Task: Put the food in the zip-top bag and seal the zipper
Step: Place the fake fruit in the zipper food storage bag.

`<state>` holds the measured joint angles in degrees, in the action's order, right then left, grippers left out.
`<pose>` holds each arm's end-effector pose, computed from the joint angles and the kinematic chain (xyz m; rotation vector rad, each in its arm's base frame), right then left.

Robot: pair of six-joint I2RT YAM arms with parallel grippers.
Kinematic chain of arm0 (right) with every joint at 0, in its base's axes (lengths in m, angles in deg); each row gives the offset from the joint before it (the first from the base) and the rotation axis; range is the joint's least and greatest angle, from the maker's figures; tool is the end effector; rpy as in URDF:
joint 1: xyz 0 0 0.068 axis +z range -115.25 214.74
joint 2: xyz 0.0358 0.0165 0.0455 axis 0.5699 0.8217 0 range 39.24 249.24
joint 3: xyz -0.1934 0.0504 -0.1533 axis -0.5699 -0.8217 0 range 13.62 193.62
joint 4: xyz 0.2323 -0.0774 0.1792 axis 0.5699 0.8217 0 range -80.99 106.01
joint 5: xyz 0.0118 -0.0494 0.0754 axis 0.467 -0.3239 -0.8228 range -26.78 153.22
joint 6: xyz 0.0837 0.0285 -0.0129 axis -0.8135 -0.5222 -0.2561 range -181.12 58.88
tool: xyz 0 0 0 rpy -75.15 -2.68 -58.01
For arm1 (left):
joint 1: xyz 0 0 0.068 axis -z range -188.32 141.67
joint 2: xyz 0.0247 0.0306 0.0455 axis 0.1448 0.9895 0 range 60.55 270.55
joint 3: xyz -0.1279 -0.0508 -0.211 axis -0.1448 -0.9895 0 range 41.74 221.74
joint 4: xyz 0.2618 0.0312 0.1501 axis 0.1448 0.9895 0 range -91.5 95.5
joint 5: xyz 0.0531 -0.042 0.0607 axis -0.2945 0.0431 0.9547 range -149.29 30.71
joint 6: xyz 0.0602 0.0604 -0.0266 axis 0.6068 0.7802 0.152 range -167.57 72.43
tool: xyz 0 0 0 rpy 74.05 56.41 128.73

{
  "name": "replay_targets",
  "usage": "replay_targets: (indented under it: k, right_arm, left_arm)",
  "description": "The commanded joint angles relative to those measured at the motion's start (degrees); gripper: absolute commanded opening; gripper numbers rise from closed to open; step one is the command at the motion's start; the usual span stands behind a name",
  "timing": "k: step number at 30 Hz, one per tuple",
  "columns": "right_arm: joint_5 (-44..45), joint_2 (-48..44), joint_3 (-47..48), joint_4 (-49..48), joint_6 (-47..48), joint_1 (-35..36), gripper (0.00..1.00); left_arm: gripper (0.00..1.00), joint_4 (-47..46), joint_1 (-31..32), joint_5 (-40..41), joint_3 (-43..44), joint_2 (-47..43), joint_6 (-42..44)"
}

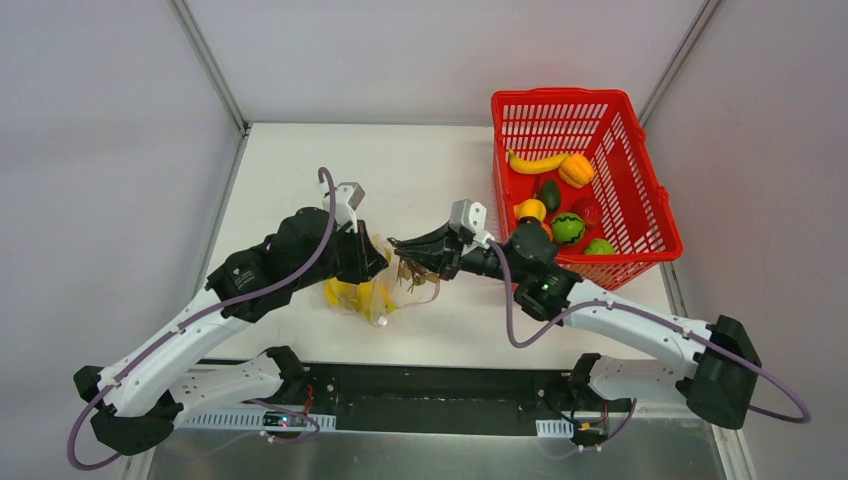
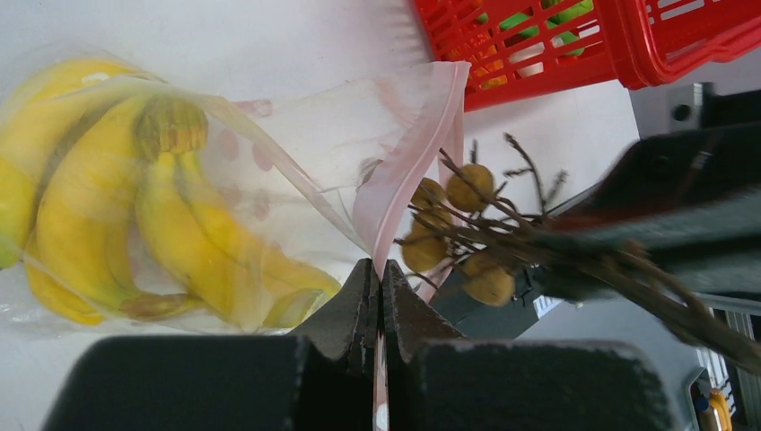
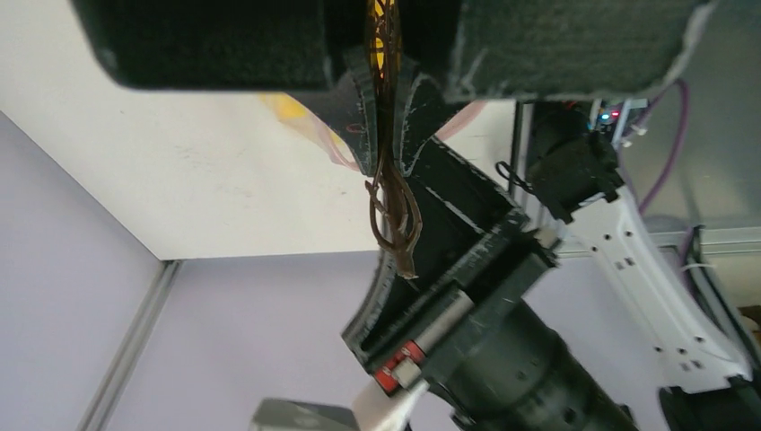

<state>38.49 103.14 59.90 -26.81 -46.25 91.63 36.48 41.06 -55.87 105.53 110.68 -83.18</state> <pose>0.1612 0.3083 0.3464 -1.0634 0.8094 0.8953 0.1804 -0.2030 0.3630 0.2123 2.0977 -0.8729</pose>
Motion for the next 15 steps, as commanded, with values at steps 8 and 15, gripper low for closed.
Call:
replay_targets:
  k: [8,15]
  right_arm:
    - [1.0,7.62,-1.98,-21.01,2.55,0.27,0.0]
    - [0.34,13.22,-3.17,-33.35,-3.49,1.69,0.0]
  left_arm:
    - [0.0,-2.2,-0.53,-0.06,1.71,-2.73,-0.52]
    - [0.0,-2.2,-0.58,2.11,1.12,-4.16,-1.01]
